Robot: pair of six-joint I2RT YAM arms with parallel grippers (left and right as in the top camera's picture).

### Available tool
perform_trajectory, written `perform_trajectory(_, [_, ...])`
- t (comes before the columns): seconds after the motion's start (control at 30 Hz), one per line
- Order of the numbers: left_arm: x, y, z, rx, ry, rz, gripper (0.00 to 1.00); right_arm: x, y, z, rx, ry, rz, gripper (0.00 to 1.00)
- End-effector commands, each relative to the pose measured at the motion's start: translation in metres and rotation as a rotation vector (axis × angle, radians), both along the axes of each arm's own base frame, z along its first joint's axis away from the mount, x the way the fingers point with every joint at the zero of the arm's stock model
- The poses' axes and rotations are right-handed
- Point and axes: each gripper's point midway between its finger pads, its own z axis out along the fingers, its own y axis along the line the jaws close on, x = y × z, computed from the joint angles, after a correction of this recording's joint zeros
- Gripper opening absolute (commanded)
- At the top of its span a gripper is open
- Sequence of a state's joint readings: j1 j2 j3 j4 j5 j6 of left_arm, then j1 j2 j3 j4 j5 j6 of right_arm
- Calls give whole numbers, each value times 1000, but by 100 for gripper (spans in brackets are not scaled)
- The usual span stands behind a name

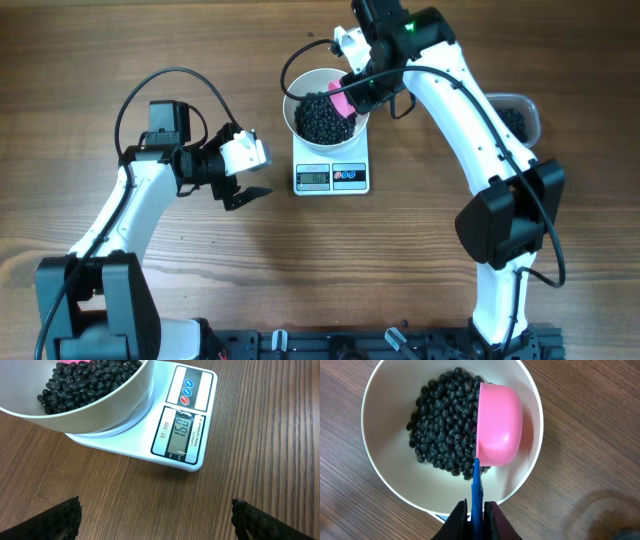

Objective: Scoop item into bowl and weigh 150g on scale
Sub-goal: 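Move the scoop over the bowl and tip beans in, then carry the scoop back toward the bean tub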

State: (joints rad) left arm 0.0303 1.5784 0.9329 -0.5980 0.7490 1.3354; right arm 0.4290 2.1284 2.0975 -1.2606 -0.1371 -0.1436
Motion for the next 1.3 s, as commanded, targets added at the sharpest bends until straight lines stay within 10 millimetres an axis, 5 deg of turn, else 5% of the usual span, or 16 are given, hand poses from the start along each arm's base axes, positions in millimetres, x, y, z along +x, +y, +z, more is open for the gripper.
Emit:
perform_trajectory(0.0, [0,1,4,-2,-25,-10,100,-3,6,-9,4,29,26,4])
perform_trajectory(0.5, [0,1,4,-2,-25,-10,100,-11,20,-6,94,73,45,4])
perform_trajectory(0.6, [0,1,4,-2,-25,-10,100,-3,5,-2,117,80,-17,4])
perform_trajectory(0.77, [0,1,4,-2,-25,-10,100,11,-18,32,191,20,-67,4])
perform_trajectory(1.03, [0,1,4,-2,-25,-10,100,5,-31,92,458,3,-71,4])
perform_trajectory(1.27, [0,1,4,-2,-25,-10,100,-4,-101,136,465,-81,-215,4])
